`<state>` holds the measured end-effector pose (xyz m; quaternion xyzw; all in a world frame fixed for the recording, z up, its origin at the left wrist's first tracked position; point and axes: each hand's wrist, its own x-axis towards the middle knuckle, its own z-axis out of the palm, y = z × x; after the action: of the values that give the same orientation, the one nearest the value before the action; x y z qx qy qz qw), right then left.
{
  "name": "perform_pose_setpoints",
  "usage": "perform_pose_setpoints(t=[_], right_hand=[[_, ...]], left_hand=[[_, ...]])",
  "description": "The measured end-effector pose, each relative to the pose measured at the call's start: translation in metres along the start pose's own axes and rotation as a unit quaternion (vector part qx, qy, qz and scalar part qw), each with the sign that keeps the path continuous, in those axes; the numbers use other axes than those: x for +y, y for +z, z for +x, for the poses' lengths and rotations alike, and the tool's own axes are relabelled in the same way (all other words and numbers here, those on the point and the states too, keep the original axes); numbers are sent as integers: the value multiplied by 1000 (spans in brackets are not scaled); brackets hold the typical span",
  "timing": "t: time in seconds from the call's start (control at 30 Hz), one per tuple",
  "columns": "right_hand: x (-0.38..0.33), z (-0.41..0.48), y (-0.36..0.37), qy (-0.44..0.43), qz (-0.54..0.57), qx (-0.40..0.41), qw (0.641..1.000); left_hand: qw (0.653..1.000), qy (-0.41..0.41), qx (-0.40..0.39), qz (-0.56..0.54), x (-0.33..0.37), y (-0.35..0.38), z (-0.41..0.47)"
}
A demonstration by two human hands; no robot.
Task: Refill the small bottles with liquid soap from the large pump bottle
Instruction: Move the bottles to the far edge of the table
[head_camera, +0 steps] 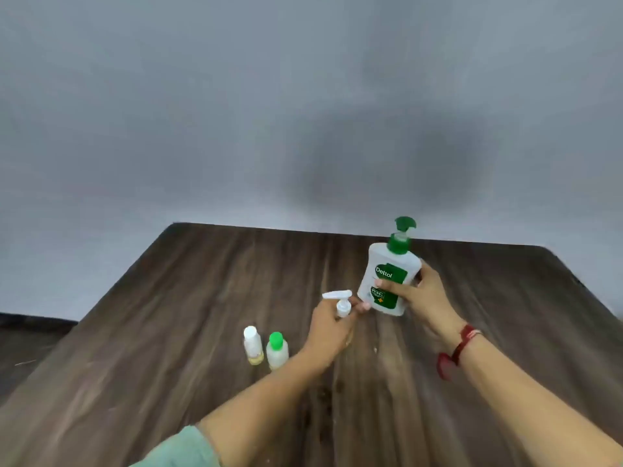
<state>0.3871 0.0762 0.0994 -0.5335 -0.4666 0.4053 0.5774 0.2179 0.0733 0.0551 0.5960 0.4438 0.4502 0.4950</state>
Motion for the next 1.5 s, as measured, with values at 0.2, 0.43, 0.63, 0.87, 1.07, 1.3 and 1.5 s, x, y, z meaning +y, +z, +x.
perform_pose_setpoints(t=[0.2,0.43,0.63,0.87,1.07,1.3,1.5], right_hand=[[-29,0,4,21,-16,-7,1000],[-45,15,3,12,-37,-25,999],[-40,33,3,15,-36,-17,999],[-2,37,2,53,-35,9,998],[28,26,6,96,-18,43,994],[56,27,22,126,-14,58,990],[68,43,35,139,-39,40,989]], left_hand=[[999,-29,-10,9,36,-2,4],[999,-27,-3,46,44,0,1],[992,1,4,129,22,3,-2],[991,-25,-9,134,-35,2,-24],[992,-35,-43,110,-50,-2,-35],[992,-55,-74,83,-55,-8,-32],[980,-59,-133,138,-58,-17,-27]])
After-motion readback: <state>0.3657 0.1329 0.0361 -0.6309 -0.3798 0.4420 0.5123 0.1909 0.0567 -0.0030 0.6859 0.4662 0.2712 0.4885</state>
